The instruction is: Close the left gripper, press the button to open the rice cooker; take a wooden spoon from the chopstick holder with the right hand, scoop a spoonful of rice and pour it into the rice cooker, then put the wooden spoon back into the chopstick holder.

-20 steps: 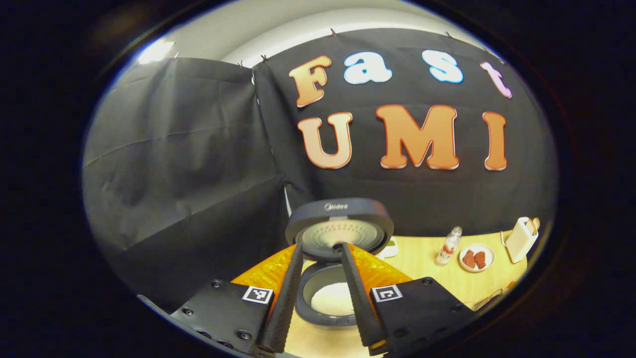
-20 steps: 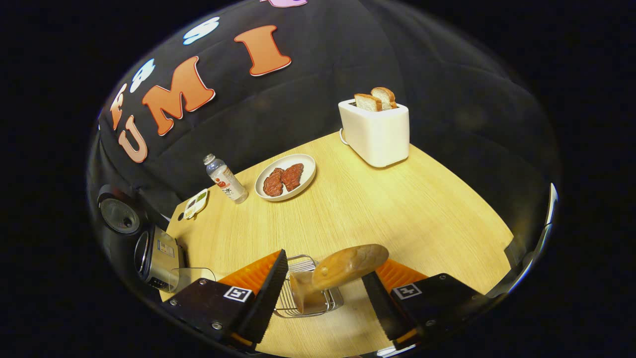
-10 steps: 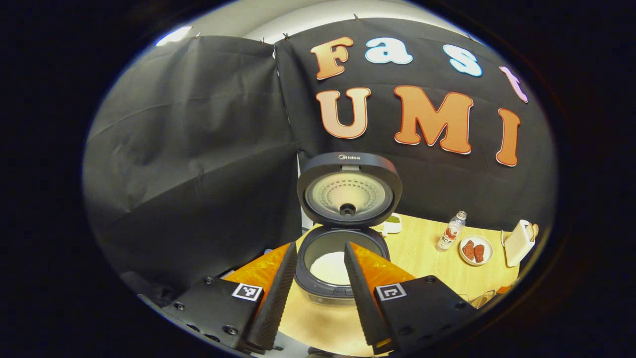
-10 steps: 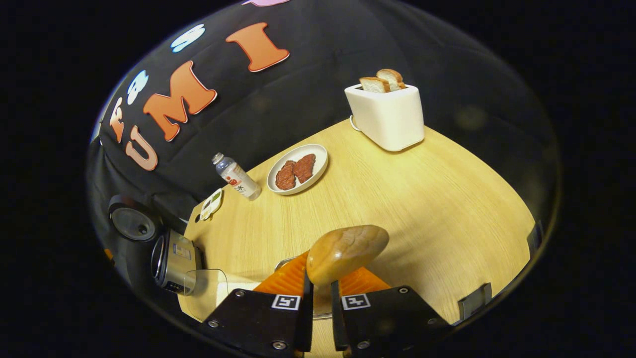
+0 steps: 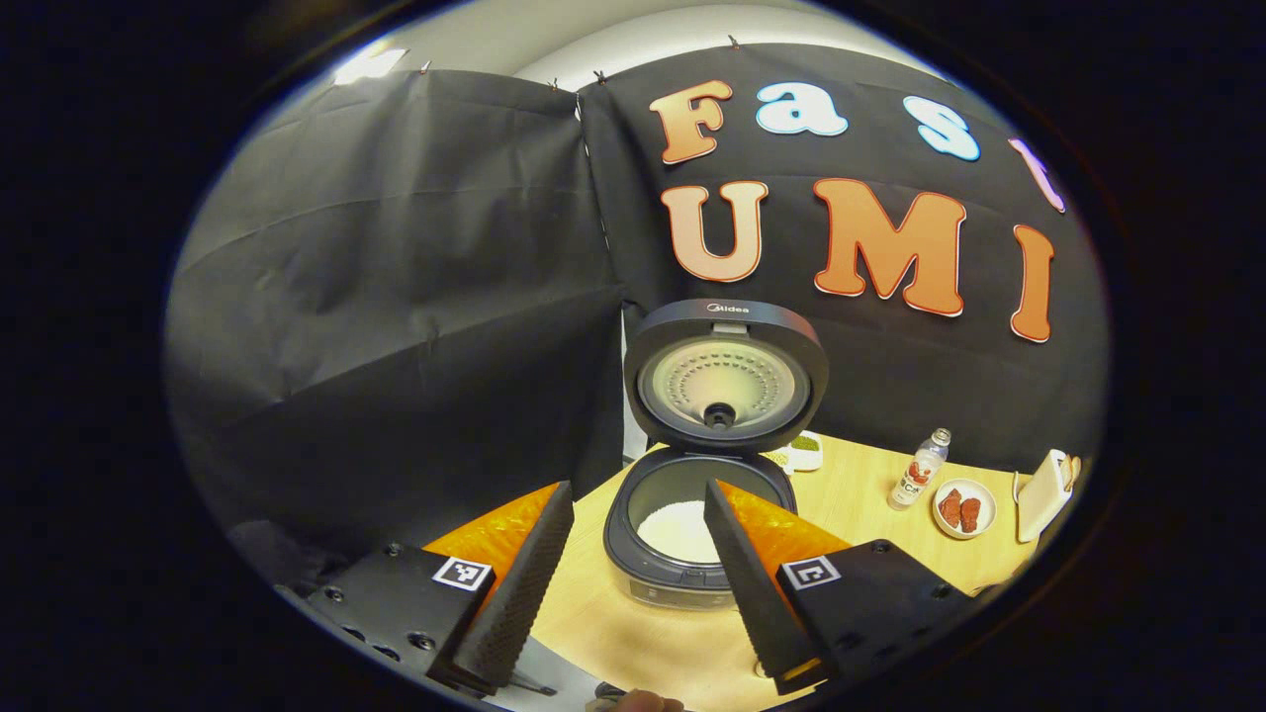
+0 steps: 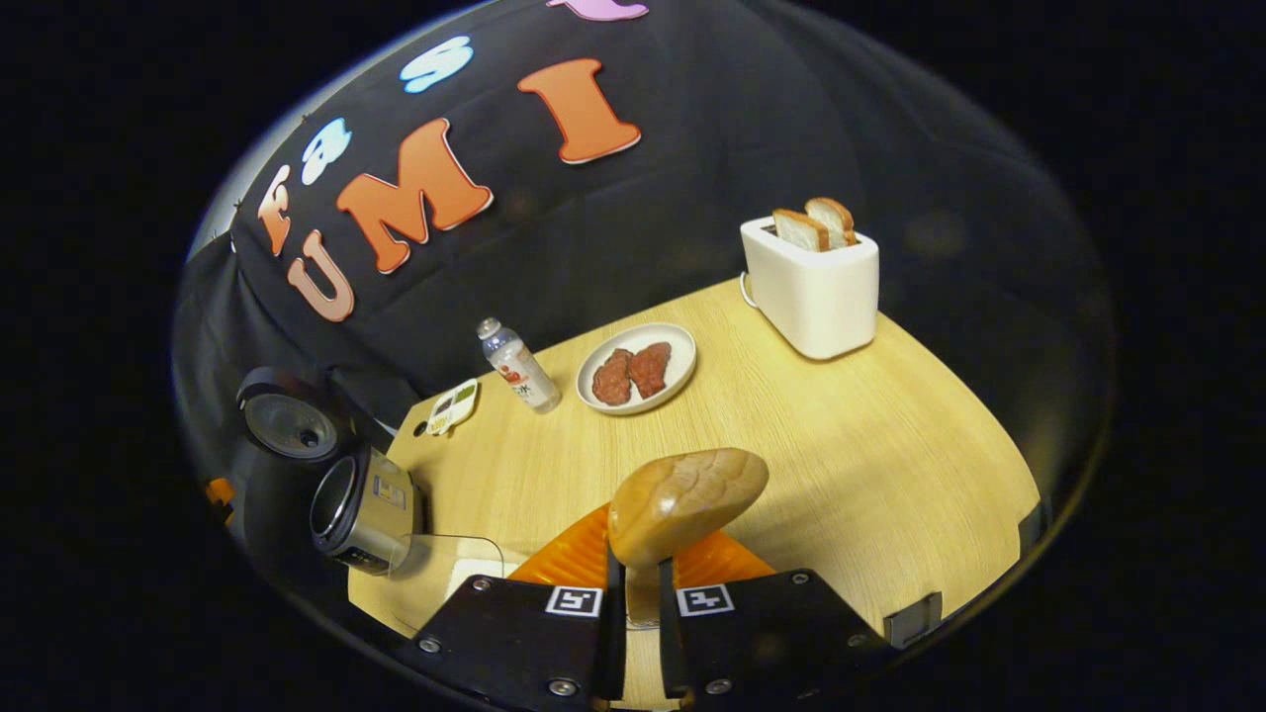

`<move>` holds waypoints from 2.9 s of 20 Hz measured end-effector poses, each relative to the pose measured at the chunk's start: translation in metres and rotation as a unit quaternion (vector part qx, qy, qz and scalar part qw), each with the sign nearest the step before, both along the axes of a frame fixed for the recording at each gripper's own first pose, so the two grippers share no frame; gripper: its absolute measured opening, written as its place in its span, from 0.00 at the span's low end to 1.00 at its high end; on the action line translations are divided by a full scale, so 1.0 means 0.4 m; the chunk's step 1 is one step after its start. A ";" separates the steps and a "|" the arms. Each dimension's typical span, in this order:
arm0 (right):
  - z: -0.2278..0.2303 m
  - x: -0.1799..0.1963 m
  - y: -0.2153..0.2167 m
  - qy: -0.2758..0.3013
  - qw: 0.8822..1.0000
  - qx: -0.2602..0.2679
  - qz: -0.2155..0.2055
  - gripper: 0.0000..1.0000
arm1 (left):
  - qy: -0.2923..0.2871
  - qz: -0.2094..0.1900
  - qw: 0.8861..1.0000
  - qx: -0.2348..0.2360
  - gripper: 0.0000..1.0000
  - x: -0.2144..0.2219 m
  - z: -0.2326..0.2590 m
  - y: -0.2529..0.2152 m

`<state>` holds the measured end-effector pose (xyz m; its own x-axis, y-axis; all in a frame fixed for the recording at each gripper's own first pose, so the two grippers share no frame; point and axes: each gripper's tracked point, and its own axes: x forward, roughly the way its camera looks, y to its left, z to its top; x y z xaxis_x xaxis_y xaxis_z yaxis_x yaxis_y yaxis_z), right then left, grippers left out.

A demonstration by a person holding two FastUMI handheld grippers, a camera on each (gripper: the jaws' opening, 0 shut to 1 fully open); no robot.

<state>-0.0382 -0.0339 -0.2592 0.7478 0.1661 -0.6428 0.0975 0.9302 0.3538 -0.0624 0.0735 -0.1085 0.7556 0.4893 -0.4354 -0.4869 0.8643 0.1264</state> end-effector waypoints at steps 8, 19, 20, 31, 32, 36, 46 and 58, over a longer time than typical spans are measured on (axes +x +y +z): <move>0.159 -0.011 0.230 -0.045 0.998 0.001 0.037 0.13 | -0.033 -0.032 0.999 0.025 1.00 0.078 0.008 0.105; -0.020 -0.036 0.409 -0.026 0.978 -0.181 0.099 0.13 | -0.018 -0.075 0.996 0.034 1.00 0.090 -0.057 0.205; -0.030 -0.030 0.417 -0.029 0.976 -0.192 0.100 0.13 | -0.015 -0.075 0.997 0.031 1.00 0.086 -0.065 0.213; -0.123 -0.040 0.501 -0.103 0.928 -0.332 0.133 0.10 | 0.012 -0.082 0.995 0.049 1.00 0.095 -0.109 0.281; -0.126 -0.046 0.517 -0.109 0.927 -0.333 0.138 0.10 | 0.014 -0.088 0.995 0.052 1.00 0.101 -0.109 0.275; -0.154 -0.070 0.570 -0.109 0.927 -0.323 0.155 0.10 | 0.020 -0.106 0.992 0.064 1.00 0.110 -0.110 0.263; -0.155 -0.097 0.715 -0.030 0.986 -0.111 0.120 0.10 | 0.027 -0.103 0.993 0.057 1.00 0.087 -0.121 0.284; -0.183 -0.097 0.684 0.052 0.990 0.128 0.025 0.09 | 0.030 -0.107 0.992 0.068 1.00 0.084 -0.123 0.296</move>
<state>-0.0771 0.2397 -0.3325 0.6666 0.3688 -0.6478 0.1012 0.8162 0.5688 -0.0286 0.1921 -0.1575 0.8232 0.3782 -0.4235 -0.2833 0.9200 0.2709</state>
